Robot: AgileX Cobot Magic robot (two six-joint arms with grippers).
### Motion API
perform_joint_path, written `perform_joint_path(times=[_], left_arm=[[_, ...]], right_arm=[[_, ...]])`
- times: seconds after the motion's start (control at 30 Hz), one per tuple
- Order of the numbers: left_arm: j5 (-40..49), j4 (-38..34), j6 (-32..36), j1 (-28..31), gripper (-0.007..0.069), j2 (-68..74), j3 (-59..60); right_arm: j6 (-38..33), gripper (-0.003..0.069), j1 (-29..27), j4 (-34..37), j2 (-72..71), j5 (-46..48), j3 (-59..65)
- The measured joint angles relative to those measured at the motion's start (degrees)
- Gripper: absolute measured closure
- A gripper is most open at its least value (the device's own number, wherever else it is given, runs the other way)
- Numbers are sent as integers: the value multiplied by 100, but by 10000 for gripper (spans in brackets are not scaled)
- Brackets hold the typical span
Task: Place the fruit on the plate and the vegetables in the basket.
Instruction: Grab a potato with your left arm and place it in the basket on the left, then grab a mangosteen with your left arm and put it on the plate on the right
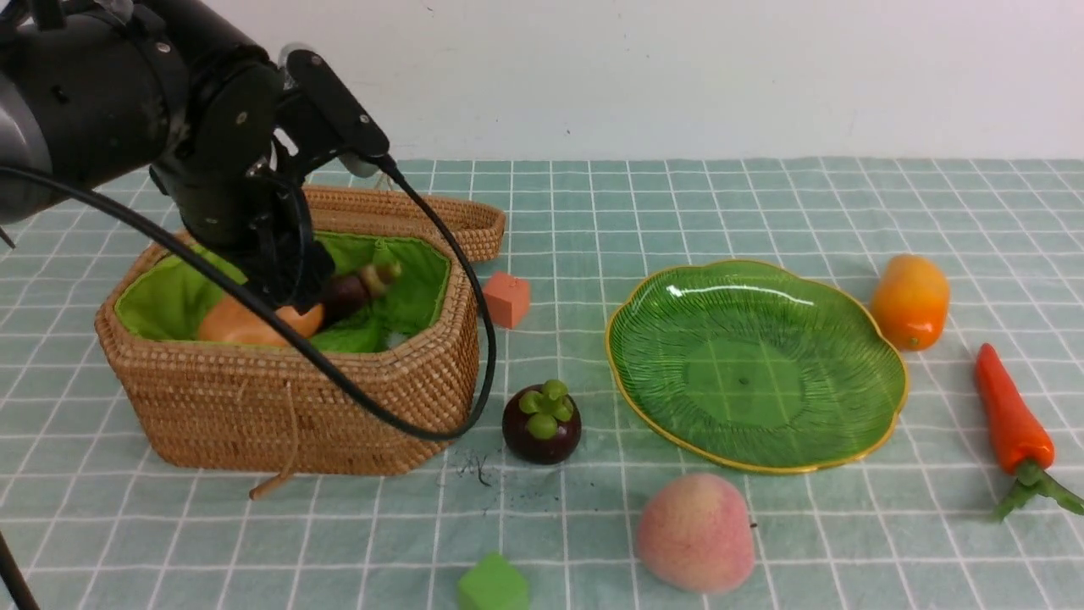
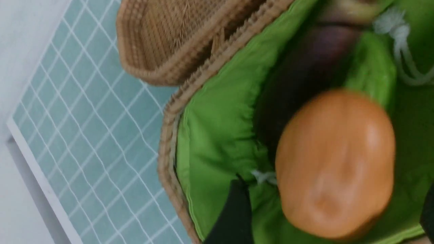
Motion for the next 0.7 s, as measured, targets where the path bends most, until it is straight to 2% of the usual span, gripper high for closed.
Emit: perform_joint_path(times=[0.2, 0.33, 0.37, 0.4, 0.47, 0.57, 0.67, 0.7], left_arm=[[206, -462, -377, -82, 46, -95, 6], [257, -1706, -1237, -773, 293, -359, -10], [257, -1754, -1237, -821, 307, -359, -16], [368, -2013, -1486, -1153, 407, -356, -106], [689, -2267, -1559, -1619, 522, -204, -381], [1191, -2371, -1515, -1972, 557, 241, -798], [1394, -2389, -1237, -2072, 517, 651, -1111], [1400, -2392, -1097, -2084, 482, 825, -1213]], right_arm=[[0, 527, 0, -44, 0, 67, 0], [50, 525, 0, -193, 0, 356, 0], [59, 524, 0, -195, 0, 392, 0], [76, 522, 0, -219, 0, 519, 0], [106, 522, 0, -245, 0, 714, 0], [111, 519, 0, -250, 0, 915, 0], [111, 519, 0, -250, 0, 1075, 0], [111, 519, 0, -256, 0, 1133, 0]])
